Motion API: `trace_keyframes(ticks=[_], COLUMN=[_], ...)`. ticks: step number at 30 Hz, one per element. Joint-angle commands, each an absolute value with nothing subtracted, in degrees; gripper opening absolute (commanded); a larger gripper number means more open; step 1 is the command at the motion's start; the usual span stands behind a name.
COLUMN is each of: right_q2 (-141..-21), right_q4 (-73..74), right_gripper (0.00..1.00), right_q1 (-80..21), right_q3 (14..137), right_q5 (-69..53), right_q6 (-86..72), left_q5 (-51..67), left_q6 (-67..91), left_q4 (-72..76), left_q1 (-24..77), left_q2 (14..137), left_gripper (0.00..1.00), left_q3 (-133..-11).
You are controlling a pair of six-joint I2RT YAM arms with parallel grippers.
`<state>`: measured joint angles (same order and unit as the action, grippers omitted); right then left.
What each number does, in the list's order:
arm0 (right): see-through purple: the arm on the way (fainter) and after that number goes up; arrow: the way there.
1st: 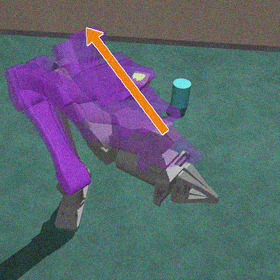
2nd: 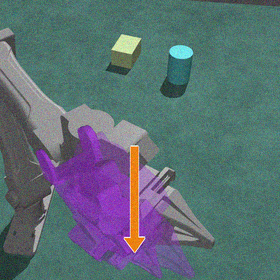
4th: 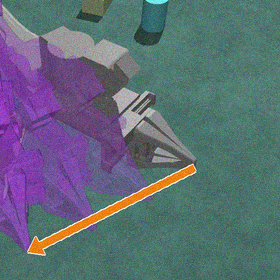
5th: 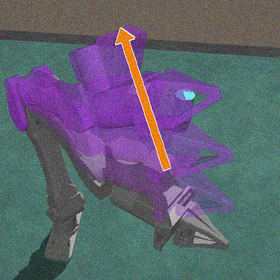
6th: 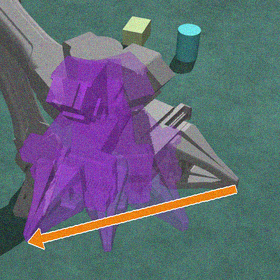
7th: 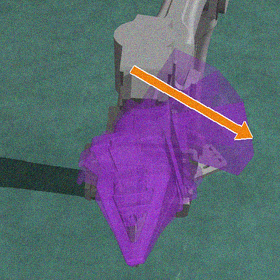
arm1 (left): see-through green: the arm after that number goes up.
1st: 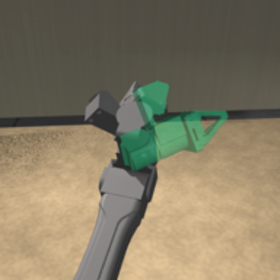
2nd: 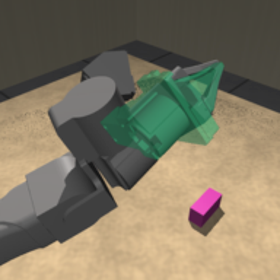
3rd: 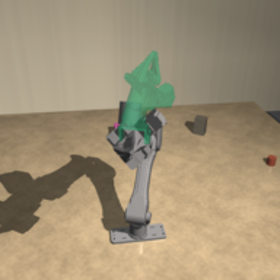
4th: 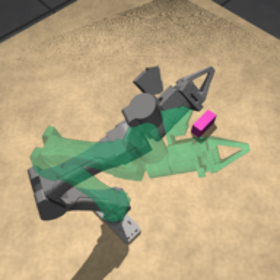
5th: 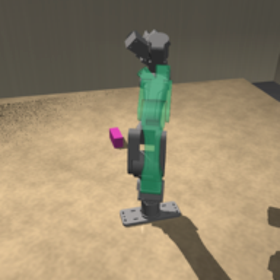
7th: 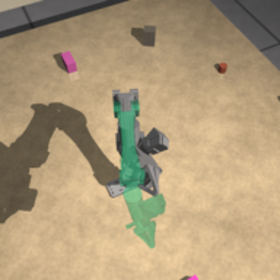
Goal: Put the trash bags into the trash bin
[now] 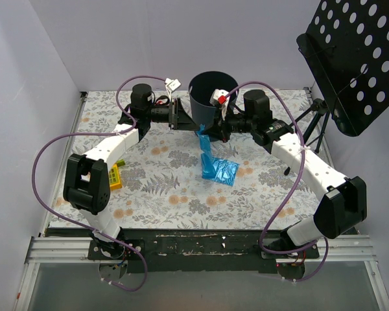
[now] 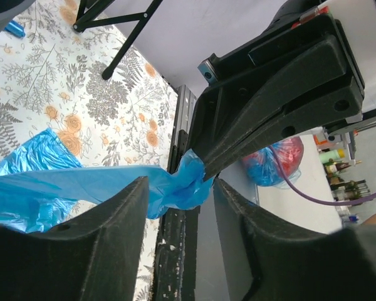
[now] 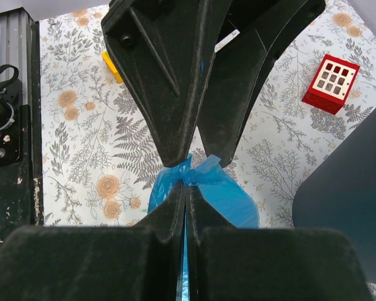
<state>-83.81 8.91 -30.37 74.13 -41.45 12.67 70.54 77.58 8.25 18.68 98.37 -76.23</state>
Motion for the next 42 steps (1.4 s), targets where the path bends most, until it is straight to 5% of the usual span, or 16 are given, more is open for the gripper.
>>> trace_keyframes(ticks=[1, 6, 10, 17, 32, 35, 42], right_q2=[-83.23, -83.67, -83.58, -83.06, -81.21, -81.74, -82.79], right_q4=[6.59, 6.59, 6.42, 6.5, 8.09, 8.17, 8.09], right_gripper=[0.01, 0.02, 0.13, 0.01, 0.01, 0.01, 0.01], right_q1=[-30.15, -30.15, -30.15, -30.15, -30.15, -30.15, -30.23], right_q3=[75.41, 75.85, 75.67, 74.8, 73.47, 74.18, 75.41], right_q5=[-42.71, -42.37, -41.04, -41.4, -40.52, -41.04, -41.48], right_q6=[12.66, 12.4, 11.86, 12.3, 15.03, 15.03, 14.77], left_q5=[72.07, 73.12, 73.74, 72.95, 72.07, 70.4, 70.4], left_q6=[77.34, 77.78, 77.7, 77.87, 78.22, 78.48, 78.84], left_q4=[10.54, 11.08, 11.25, 10.55, 11.07, 10.98, 11.16], left_q1=[19.34, 19.42, 19.42, 19.42, 19.42, 19.42, 19.95], left_q2=[96.59, 97.21, 97.29, 96.86, 96.68, 96.94, 98.79], left_gripper=[0.34, 0.17, 0.0, 0.0, 0.0, 0.27, 0.3], left_q3=[-76.02, -76.46, -76.64, -76.2, -75.85, -76.29, -78.66])
